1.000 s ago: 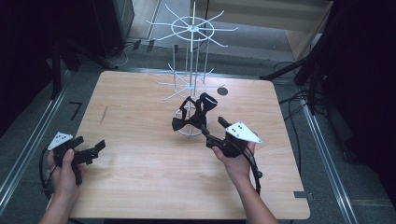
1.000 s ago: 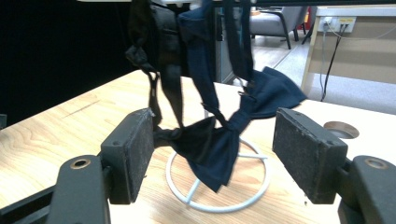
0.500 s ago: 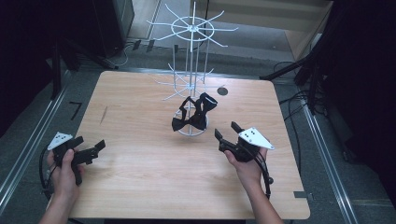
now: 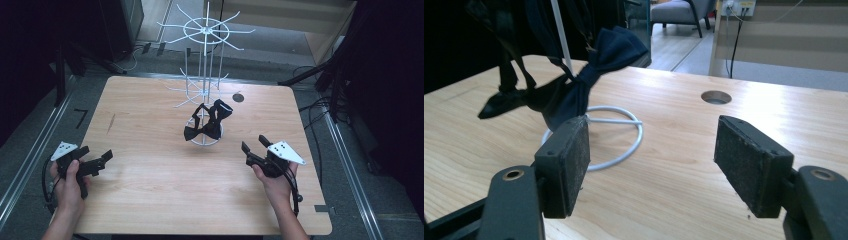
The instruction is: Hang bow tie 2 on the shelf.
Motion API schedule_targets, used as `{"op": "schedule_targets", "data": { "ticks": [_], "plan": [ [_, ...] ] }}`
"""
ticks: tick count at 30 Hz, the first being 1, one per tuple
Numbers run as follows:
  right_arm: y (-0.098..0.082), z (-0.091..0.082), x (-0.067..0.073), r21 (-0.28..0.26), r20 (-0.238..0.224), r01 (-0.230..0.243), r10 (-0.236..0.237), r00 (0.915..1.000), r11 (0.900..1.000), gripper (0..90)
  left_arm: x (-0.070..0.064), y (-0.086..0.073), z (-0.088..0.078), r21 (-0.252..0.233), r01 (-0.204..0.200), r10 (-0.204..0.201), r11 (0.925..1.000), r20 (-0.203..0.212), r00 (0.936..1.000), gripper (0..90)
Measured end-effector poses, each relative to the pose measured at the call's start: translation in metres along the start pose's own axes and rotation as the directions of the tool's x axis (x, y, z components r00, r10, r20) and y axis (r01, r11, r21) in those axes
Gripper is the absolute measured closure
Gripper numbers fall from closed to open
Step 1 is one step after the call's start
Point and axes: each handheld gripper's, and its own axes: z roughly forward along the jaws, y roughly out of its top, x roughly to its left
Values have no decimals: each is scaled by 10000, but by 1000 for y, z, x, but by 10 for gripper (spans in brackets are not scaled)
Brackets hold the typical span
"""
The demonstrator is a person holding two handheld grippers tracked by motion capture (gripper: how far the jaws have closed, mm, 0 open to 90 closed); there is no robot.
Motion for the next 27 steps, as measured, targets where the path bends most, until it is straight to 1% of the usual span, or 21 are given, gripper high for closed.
{"op": "schedule_targets", "data": {
  "ticks": [2, 13, 18, 23, 25, 27],
  "plan": [
    [-2, -2, -3, 69, 43, -43, 42, 10000, 10000, 316, 0, 0, 0, -7, 0, 0, 10000, -18, 10000, 15],
    [-14, -9, -17, 347, 463, 107, -123, 9989, 9993, 313, 0, 0, 0, -35, -45, 45, 10000, -60, 10000, 15],
    [-20, -14, -22, 546, 498, 97, -124, 9987, 9985, 309, -1, 0, -1, -40, -86, 85, 10000, -85, 9999, 15],
    [-25, -21, -28, 624, 683, 12, -55, 9976, 9981, 308, -1, 0, -1, -39, -198, 198, 9998, -124, 9997, 15],
    [-27, -23, -30, 674, 719, 89, -138, 9973, 9977, 307, -2, 0, -1, -42, -219, 219, 9998, -161, 9996, 15],
    [-30, -25, -31, 779, 756, 52, -111, 9971, 9969, 307, -2, 0, -1, -50, -239, 238, 9997, -175, 9996, 15]
  ]
}}
